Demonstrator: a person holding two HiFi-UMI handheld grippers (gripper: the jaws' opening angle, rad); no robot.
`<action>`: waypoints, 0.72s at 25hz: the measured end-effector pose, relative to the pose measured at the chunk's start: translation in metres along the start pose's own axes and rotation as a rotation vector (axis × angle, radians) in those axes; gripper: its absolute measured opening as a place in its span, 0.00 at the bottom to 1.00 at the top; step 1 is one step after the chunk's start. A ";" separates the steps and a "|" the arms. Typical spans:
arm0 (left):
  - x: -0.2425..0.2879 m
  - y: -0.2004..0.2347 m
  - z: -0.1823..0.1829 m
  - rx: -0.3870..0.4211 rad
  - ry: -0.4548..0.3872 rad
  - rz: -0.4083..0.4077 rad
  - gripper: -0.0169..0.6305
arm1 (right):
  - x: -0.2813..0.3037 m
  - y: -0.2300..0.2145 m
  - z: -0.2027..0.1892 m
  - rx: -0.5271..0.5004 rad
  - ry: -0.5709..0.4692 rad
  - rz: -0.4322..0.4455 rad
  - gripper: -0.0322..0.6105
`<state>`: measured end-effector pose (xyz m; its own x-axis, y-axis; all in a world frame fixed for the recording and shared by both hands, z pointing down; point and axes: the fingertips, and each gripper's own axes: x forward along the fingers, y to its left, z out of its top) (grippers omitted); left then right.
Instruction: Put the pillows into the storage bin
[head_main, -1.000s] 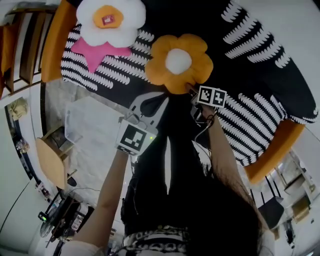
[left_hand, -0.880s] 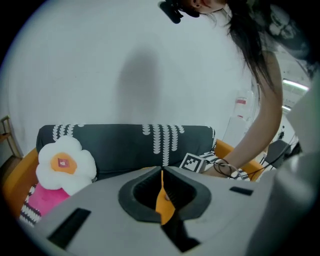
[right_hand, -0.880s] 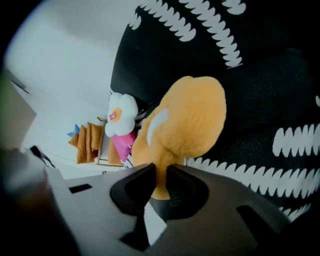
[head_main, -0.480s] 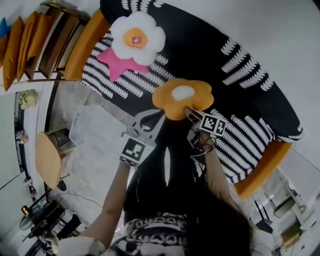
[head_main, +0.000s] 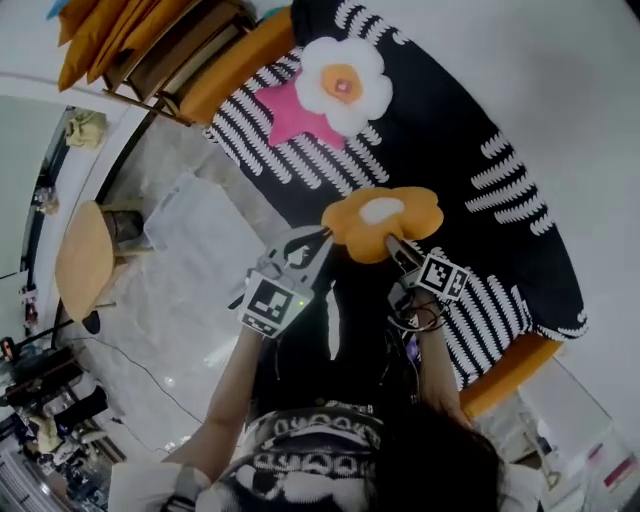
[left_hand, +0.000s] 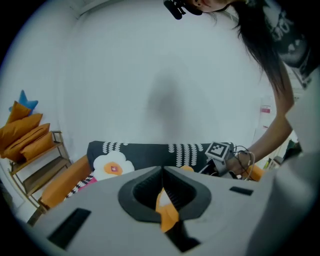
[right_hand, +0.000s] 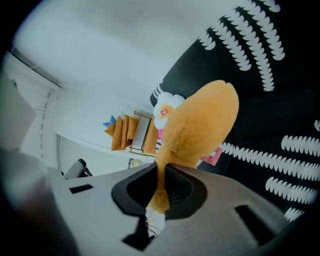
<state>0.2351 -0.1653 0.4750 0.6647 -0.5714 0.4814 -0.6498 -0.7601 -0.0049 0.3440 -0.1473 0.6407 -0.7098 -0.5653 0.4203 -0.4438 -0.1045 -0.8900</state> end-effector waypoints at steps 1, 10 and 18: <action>-0.009 0.003 -0.003 -0.010 0.000 0.017 0.04 | 0.000 0.007 -0.003 -0.007 0.004 0.005 0.10; -0.096 0.046 -0.030 -0.114 -0.018 0.236 0.04 | 0.047 0.081 -0.030 -0.134 0.152 0.066 0.10; -0.210 0.085 -0.084 -0.215 -0.049 0.411 0.04 | 0.124 0.155 -0.112 -0.272 0.332 0.099 0.10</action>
<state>0.0092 -0.0838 0.4468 0.3496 -0.8296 0.4354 -0.9210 -0.3895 -0.0025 0.1263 -0.1416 0.5747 -0.8737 -0.2632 0.4091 -0.4614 0.1815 -0.8685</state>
